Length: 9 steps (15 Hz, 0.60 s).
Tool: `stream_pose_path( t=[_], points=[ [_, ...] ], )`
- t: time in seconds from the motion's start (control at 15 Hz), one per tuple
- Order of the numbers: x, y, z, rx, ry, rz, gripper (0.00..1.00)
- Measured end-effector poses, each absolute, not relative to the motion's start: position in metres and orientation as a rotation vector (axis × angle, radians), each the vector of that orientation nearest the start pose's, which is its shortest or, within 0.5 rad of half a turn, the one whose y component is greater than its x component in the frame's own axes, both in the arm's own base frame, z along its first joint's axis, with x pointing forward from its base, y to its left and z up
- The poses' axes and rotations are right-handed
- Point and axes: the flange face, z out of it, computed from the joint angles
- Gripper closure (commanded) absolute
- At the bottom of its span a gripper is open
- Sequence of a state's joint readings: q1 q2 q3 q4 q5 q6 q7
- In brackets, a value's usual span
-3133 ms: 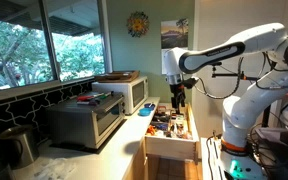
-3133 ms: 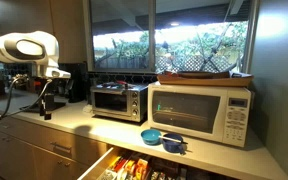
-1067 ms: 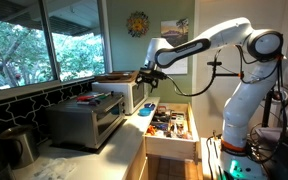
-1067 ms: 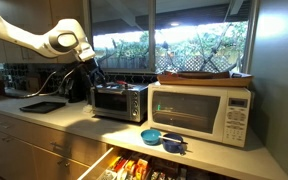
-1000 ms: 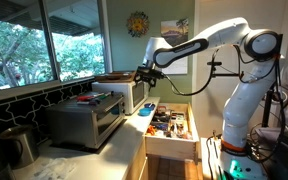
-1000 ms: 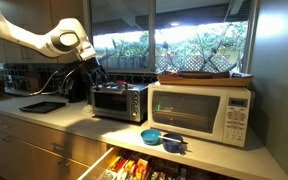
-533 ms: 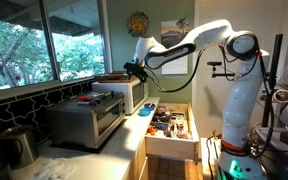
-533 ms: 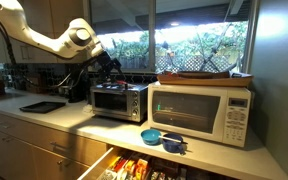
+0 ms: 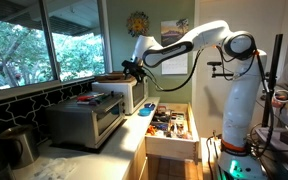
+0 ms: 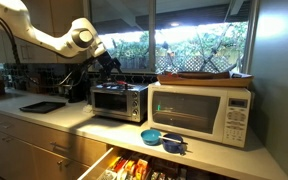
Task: Move the clip from the oven to the countertop
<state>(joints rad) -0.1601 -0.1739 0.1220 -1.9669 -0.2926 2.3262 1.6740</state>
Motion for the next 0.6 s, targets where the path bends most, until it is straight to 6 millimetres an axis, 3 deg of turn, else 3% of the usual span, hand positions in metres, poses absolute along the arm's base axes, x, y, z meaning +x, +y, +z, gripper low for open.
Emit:
stream_pose_path(
  t=[0.33,0.6],
  points=[
    [0.581,-0.029,0.607,-1.998,1.927,-0.671,0.02],
    [0.611,-0.031,0.597,-1.985,1.932,-0.606,0.27]
  ],
)
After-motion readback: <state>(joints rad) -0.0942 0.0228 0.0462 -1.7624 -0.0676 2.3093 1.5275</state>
